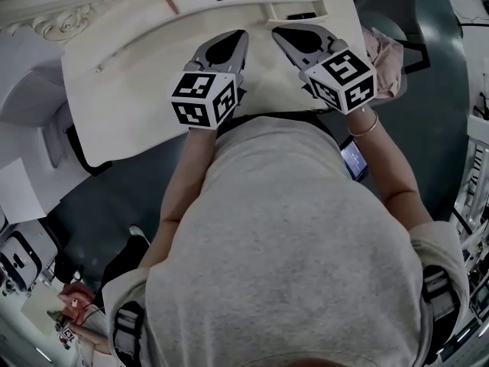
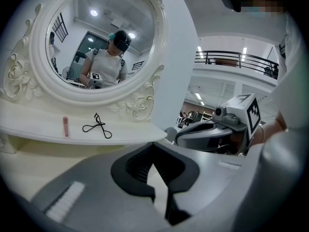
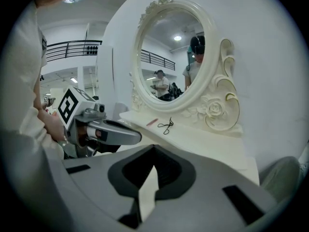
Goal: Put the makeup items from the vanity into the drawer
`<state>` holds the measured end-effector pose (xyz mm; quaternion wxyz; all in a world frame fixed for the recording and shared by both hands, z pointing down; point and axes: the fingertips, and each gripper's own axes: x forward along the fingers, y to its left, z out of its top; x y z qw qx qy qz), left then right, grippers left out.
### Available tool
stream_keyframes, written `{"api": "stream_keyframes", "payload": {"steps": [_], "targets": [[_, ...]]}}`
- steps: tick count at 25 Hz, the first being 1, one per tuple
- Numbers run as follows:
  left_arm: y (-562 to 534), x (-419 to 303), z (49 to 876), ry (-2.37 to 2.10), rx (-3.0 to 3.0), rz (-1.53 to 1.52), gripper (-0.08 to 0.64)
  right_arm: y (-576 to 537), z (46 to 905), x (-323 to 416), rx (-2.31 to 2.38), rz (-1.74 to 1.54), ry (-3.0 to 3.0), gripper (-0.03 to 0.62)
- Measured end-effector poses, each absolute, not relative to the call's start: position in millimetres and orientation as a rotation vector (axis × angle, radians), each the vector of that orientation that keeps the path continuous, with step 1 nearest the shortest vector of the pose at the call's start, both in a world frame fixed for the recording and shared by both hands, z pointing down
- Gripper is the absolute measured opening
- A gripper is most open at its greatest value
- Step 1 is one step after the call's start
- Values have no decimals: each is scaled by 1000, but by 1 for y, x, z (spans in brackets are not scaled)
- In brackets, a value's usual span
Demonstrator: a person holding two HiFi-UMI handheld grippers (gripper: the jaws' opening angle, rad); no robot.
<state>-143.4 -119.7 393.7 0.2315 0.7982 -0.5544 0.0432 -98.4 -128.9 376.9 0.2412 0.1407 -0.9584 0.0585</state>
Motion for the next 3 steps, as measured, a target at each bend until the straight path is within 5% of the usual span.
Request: {"api": "stream_keyframes", "payload": {"steps": [3], "targets": [[-122, -145, 394, -1523, 2185, 103, 9, -132, 378, -96, 390, 172, -2617, 8]]}}
